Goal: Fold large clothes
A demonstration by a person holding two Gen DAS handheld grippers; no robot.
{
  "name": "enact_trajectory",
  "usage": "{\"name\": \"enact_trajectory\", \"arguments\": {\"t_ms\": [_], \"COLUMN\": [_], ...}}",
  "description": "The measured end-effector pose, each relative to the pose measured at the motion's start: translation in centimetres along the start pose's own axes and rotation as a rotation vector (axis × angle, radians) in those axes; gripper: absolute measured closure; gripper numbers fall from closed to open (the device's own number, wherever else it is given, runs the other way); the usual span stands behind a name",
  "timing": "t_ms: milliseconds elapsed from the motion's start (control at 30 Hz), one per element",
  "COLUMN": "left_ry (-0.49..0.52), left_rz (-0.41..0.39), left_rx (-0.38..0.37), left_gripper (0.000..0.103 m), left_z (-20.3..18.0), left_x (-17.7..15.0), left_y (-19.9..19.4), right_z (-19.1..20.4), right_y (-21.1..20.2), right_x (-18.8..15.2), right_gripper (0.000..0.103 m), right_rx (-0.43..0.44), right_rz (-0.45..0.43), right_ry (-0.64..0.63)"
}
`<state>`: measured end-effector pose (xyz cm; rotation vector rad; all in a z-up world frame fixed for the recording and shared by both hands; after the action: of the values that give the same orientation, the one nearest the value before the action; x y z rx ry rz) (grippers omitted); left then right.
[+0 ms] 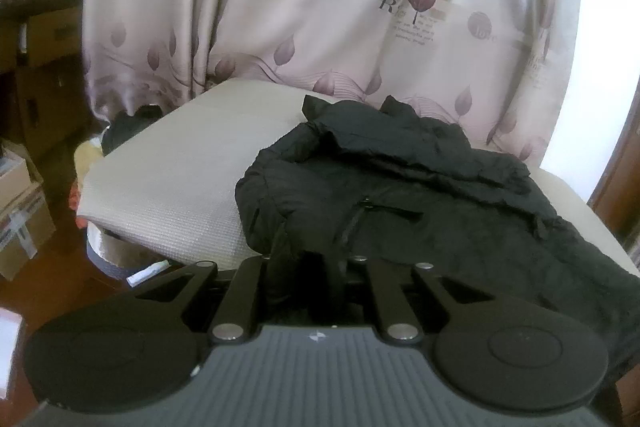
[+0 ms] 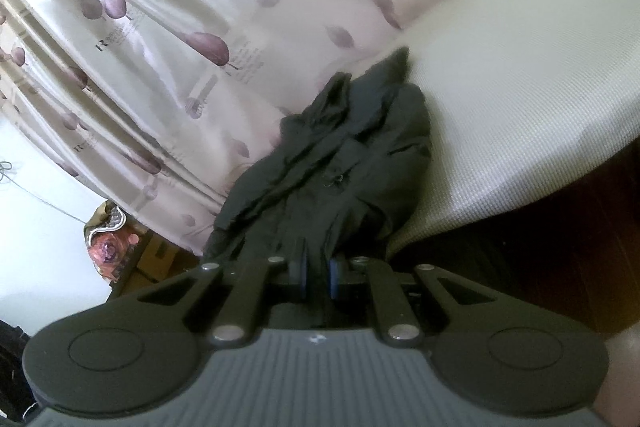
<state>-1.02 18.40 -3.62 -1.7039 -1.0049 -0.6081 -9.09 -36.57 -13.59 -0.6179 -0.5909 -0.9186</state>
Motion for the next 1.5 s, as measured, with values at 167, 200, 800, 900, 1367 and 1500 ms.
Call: {"name": "enact_trajectory", "arguments": {"t_ms": [167,200,800,900,1367,1500], "left_ry": [0.008,0.007,-0.128,-0.145,-0.144,-0.133], "left_rz": [-0.002,-0.003,-0.055,-0.070,-0.139,-0.156], "left_rx": [0.008,0.008,-0.054,-0.065,-0.093,-0.088], "left_gripper": [0.088,0.088,0.088,0.088,0.088,0.087], "left_z": [-0.1,-0.2,-0.5,-1.1,-5.3,-6.5], "left_x": [0.0,0.0,2.9,4.0,10.2,11.8], "left_y": [-0.1,-0.1,-0.7,-0.7,2.2,3.8], "right_z": [0.2,0.3,1.8,2.2,2.2,2.4], "right_y": [0.0,0.0,0.2,0.7,4.9,6.5], "right_x": [0.1,0.2,4.1,5.5,12.5,14.6], "right_gripper": [0.093,0.093,0.093,0.093,0.093,0.092], "right_rx": [0.008,0.011,0.086,0.099,0.118,0.117], "right_rz": [-0.004,-0.006,-0.061,-0.075,-0.134,-0.142], "right_ry": [-0.001,-0.002,0.009,0.002,-0.005,-0.020]}}
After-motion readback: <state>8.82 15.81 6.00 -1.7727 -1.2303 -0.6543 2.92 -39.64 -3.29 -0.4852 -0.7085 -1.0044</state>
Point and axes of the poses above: each gripper's, at about its wrist camera, not at the fingertips, and y roughly the way its jaws point, z to its left, x to its top, the point moved 3 cm from there along y, roughly the way its jaws point, and after that the axes turned 12 degrees about -y, right-handed, at the moved point
